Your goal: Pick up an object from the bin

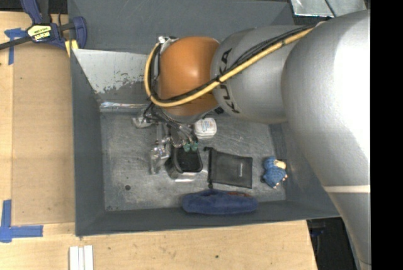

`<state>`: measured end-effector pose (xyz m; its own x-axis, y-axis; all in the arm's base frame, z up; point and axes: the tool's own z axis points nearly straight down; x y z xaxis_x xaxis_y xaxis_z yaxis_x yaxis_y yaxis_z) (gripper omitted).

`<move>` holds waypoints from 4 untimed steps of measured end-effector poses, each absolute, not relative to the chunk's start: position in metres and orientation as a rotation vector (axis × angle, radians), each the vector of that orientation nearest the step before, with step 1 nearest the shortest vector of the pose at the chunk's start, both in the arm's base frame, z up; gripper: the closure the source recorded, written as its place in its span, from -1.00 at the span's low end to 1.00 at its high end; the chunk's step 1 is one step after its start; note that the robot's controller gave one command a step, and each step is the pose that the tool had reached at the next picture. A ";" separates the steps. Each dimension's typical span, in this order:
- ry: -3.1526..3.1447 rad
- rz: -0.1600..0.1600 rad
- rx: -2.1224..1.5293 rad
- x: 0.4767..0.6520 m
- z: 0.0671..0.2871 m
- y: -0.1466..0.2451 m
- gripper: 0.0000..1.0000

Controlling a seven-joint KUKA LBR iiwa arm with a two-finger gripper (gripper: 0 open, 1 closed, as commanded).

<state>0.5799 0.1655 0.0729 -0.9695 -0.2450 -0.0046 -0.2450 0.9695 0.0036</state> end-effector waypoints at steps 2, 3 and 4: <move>3.110 0.001 -0.421 0.594 0.104 0.032 -1.00; 3.109 0.004 -0.197 0.592 0.091 0.009 -1.00; 3.104 0.008 -0.020 0.579 0.089 -0.002 -1.00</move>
Offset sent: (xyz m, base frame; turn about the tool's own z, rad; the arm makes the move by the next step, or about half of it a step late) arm 0.0423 -0.0820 0.0271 0.0508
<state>0.5792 -0.0017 0.0886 -0.9992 -0.0127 -0.0371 -0.0129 0.9999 0.0047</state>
